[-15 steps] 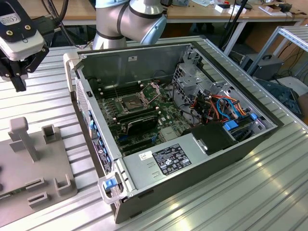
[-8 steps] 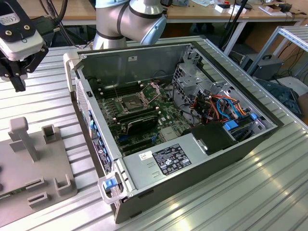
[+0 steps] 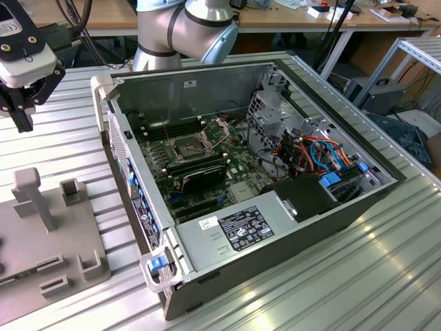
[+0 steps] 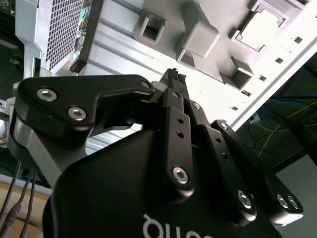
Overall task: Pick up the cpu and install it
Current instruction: 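Reach for the cpu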
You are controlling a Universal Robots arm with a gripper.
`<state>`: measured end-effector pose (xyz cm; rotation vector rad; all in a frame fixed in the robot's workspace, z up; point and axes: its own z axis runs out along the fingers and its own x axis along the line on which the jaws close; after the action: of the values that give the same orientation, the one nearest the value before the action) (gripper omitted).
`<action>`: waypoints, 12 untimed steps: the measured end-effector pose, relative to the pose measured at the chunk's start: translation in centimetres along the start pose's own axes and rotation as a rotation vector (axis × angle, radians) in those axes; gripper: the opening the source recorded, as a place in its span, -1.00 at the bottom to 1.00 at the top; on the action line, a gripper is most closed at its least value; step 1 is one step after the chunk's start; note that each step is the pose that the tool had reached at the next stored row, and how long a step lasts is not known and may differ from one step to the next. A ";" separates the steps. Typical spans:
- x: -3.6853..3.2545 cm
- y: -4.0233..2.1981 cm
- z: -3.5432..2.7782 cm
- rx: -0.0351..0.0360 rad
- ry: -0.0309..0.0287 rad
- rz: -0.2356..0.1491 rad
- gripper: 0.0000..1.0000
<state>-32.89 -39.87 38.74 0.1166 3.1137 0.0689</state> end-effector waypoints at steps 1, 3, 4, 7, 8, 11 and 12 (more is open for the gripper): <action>0.12 -0.01 0.01 0.0000 0.0000 0.000 -0.79; 0.42 -0.03 0.02 0.0001 0.0000 0.000 -0.79; 0.55 -0.04 0.04 0.0000 0.0000 0.000 -0.79; 1.01 -0.08 0.06 0.0002 0.0000 0.000 -0.79; 1.16 -0.09 0.07 0.0003 0.0000 0.000 -0.79; 1.66 -0.13 0.10 0.0005 -0.0001 0.000 -0.79; 1.79 -0.14 0.11 0.0006 0.0000 0.000 -0.79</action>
<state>-34.68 -39.88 38.58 0.1166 3.1136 0.0680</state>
